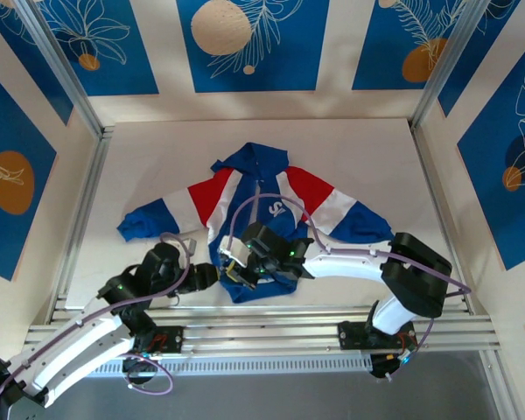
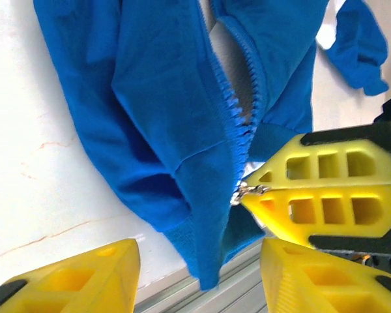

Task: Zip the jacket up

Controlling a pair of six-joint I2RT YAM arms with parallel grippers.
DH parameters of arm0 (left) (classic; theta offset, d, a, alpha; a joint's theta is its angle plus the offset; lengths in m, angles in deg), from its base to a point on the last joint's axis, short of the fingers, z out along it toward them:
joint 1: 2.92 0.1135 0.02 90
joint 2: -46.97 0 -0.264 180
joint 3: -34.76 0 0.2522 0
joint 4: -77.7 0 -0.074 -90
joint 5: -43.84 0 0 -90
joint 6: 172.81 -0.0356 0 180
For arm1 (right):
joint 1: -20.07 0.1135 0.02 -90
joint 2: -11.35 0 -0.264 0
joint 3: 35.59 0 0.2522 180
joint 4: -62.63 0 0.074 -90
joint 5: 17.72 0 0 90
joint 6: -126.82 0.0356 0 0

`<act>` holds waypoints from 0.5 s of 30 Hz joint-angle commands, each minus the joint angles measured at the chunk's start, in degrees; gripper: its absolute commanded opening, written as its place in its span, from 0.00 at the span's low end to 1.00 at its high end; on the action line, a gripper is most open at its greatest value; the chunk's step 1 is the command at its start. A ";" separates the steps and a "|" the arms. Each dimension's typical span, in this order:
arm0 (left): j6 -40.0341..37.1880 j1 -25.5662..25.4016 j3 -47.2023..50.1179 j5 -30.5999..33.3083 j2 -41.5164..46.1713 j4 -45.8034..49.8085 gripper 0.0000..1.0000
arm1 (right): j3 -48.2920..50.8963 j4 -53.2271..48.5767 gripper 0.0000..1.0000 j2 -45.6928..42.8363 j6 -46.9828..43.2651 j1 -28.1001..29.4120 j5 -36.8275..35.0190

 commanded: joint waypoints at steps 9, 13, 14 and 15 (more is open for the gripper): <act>1.52 -0.45 4.39 0.26 0.32 -10.76 0.31 | -2.82 -1.94 0.00 0.43 0.56 0.04 0.62; 1.61 -0.45 5.49 0.68 0.67 -11.62 0.22 | -3.47 -2.41 0.00 0.80 0.33 0.01 0.75; 1.58 -0.45 5.66 0.86 0.76 -11.89 0.20 | -3.61 -2.50 0.00 0.83 0.25 0.02 0.75; 1.46 -0.45 5.85 0.96 0.85 -12.11 0.16 | -3.74 -2.58 0.00 0.79 0.19 -0.01 0.80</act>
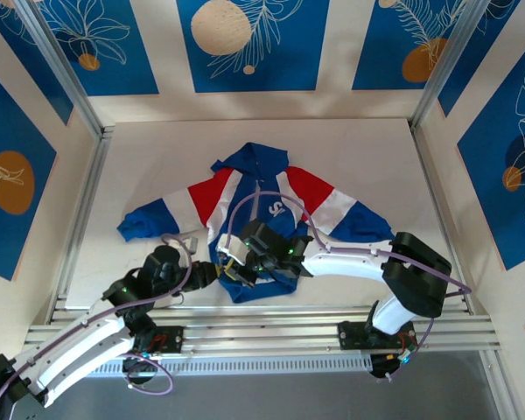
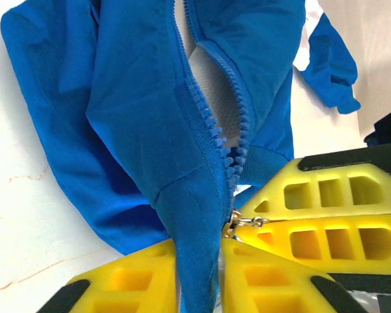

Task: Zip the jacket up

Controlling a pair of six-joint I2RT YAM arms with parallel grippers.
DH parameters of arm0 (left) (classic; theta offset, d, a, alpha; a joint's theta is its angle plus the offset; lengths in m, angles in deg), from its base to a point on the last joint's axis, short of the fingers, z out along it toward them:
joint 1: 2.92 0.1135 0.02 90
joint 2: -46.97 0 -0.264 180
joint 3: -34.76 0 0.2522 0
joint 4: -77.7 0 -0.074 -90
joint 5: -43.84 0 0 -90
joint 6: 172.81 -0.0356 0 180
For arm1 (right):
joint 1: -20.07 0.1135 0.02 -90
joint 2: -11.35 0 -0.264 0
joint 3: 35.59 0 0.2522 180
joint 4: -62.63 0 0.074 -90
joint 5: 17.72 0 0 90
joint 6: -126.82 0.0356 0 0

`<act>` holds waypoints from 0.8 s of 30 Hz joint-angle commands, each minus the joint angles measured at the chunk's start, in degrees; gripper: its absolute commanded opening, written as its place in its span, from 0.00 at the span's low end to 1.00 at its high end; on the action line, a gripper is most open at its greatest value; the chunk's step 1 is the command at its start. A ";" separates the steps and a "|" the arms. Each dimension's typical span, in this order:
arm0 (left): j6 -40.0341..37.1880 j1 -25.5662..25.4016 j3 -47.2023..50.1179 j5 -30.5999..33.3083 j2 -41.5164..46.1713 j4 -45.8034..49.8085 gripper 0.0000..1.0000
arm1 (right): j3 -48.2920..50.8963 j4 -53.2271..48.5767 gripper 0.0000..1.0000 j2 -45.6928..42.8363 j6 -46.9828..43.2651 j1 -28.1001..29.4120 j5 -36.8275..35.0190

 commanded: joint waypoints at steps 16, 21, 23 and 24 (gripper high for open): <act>-3.72 -0.32 -8.39 -3.95 0.54 12.72 0.00 | -10.70 -7.42 0.00 2.89 -0.41 -2.30 -12.90; -4.94 -0.32 -10.42 -3.37 0.47 15.65 0.00 | -12.40 -7.48 0.00 3.88 -1.43 -3.56 -13.90; -5.45 -0.32 -10.98 -3.04 0.56 16.85 0.00 | -12.41 -7.38 0.00 4.33 -1.53 -4.24 -13.73; -5.71 -0.27 -11.25 -2.92 0.65 17.44 0.00 | -12.33 -7.28 0.00 4.54 -1.52 -4.50 -13.60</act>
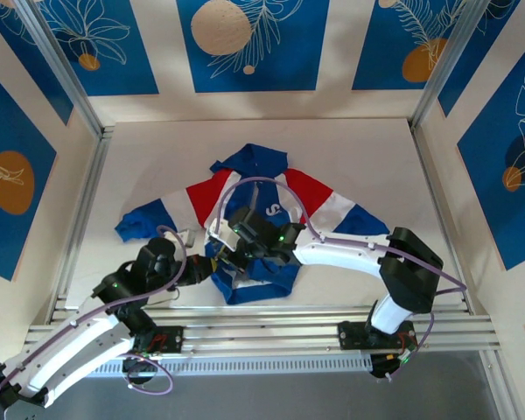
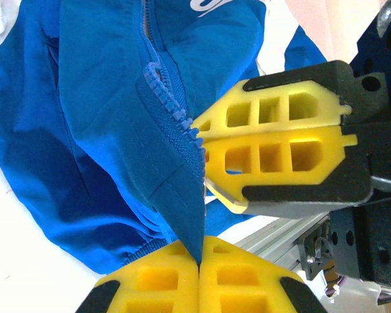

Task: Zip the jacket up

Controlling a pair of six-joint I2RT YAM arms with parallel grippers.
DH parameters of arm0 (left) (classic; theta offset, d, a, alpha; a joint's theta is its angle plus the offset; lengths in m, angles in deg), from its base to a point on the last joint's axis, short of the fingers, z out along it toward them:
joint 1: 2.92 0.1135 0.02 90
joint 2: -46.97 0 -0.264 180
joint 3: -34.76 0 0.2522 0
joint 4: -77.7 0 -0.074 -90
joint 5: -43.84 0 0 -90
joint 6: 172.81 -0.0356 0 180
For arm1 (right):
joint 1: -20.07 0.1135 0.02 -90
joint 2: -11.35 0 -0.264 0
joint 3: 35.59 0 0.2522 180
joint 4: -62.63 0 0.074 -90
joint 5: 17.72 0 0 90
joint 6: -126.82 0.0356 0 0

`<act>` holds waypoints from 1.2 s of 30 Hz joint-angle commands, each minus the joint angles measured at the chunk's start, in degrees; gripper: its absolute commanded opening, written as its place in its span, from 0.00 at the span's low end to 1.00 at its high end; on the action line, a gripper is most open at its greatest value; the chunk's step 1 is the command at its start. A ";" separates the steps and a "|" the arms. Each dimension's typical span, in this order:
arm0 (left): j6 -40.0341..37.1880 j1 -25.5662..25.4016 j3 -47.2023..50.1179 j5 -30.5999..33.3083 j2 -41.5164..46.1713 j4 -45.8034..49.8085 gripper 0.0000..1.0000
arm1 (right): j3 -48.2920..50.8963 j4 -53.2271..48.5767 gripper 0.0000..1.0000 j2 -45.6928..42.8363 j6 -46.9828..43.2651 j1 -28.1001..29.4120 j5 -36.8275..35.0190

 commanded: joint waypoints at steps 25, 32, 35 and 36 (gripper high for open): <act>-21.15 2.88 -12.96 -15.00 -12.36 8.32 0.00 | 21.76 15.95 0.17 -19.84 -10.84 2.60 3.07; -23.71 4.47 -17.04 -18.08 -17.47 8.10 0.00 | 23.73 18.17 0.23 -20.73 -8.38 4.20 1.43; -24.33 4.73 -17.95 -18.95 -18.85 8.02 0.00 | 23.42 18.06 0.25 -19.90 -8.79 4.20 0.59; -24.42 4.75 -18.13 -19.16 -19.07 8.01 0.00 | 23.17 18.02 0.26 -19.59 -8.90 4.20 0.15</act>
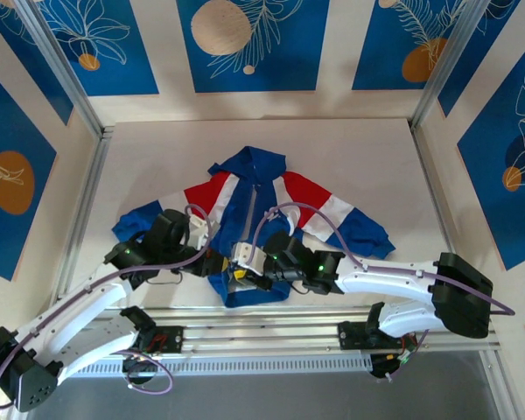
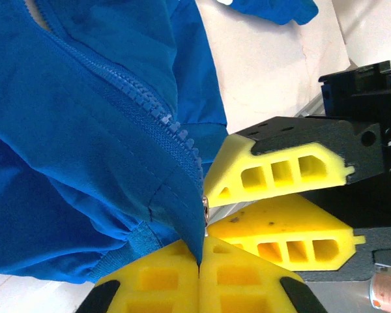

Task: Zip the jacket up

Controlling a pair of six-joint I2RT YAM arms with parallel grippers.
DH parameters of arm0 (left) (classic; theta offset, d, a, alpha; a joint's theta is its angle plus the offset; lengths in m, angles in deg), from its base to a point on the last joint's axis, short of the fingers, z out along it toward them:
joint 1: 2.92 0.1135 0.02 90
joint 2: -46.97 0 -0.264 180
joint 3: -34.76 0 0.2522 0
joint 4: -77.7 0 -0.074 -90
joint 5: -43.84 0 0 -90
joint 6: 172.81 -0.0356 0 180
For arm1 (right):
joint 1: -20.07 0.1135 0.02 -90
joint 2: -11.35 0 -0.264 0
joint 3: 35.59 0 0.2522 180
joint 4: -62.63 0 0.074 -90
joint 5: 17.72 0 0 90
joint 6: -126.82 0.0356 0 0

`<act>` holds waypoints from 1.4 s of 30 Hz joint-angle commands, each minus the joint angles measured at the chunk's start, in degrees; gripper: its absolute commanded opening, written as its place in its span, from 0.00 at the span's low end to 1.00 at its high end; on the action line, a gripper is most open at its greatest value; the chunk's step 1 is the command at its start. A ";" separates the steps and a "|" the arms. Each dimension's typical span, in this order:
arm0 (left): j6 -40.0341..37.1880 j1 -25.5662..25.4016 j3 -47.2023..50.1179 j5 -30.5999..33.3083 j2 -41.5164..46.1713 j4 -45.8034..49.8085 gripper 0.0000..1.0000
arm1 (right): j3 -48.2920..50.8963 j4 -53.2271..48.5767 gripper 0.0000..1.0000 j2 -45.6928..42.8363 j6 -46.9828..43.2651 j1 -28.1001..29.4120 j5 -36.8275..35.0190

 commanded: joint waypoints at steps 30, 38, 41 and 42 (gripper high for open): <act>-4.50 1.03 -1.60 -2.86 -1.22 0.39 0.00 | -4.82 -1.45 0.26 3.18 -0.95 -1.53 0.54; -5.07 1.09 -1.85 -2.62 -1.26 1.30 0.00 | -4.15 -2.56 0.21 1.44 -0.66 -1.47 0.28; -5.33 1.18 -1.85 -2.33 -1.22 1.57 0.00 | -4.28 -2.63 0.20 1.42 -0.57 -1.42 0.28; -5.33 1.17 -1.78 -2.33 -1.26 1.58 0.00 | -4.37 -2.77 0.20 1.37 -0.62 -1.38 0.37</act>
